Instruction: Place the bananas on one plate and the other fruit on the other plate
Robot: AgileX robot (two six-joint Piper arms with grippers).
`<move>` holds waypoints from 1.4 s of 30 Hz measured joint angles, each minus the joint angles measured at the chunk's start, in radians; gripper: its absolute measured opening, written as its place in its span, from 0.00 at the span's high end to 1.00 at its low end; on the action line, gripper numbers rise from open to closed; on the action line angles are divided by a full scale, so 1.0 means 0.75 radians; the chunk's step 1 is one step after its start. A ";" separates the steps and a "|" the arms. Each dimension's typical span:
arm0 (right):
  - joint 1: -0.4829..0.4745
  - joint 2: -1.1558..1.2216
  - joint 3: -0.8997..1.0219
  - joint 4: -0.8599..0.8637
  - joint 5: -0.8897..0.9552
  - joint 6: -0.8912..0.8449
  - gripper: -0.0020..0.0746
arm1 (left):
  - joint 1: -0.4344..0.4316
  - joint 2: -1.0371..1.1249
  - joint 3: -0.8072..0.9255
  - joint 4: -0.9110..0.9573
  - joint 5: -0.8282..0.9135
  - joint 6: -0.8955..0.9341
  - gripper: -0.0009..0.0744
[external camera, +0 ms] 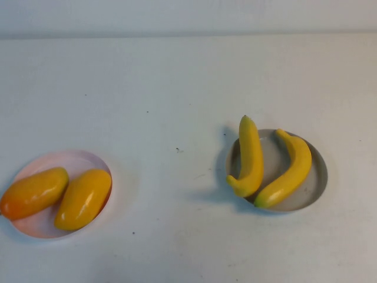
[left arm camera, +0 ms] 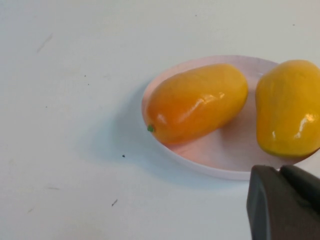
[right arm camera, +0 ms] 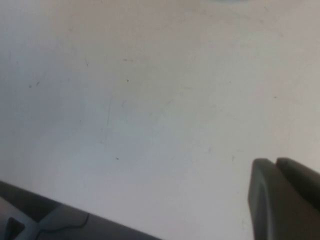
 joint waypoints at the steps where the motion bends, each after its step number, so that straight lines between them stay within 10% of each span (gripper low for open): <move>1: 0.000 -0.017 0.002 -0.010 0.000 -0.001 0.99 | 0.000 0.000 0.000 0.000 0.000 0.000 0.99; 10: -0.022 -0.167 0.276 -0.073 -0.250 -0.025 0.99 | 0.000 0.000 0.000 0.000 0.000 0.000 0.99; 23: -0.692 -0.916 1.051 0.123 -1.165 -0.529 0.99 | 0.000 0.000 0.000 0.000 0.000 0.000 0.99; 42: -0.721 -1.157 1.290 0.195 -1.203 -0.588 0.99 | 0.000 0.000 0.000 0.000 0.000 0.000 0.99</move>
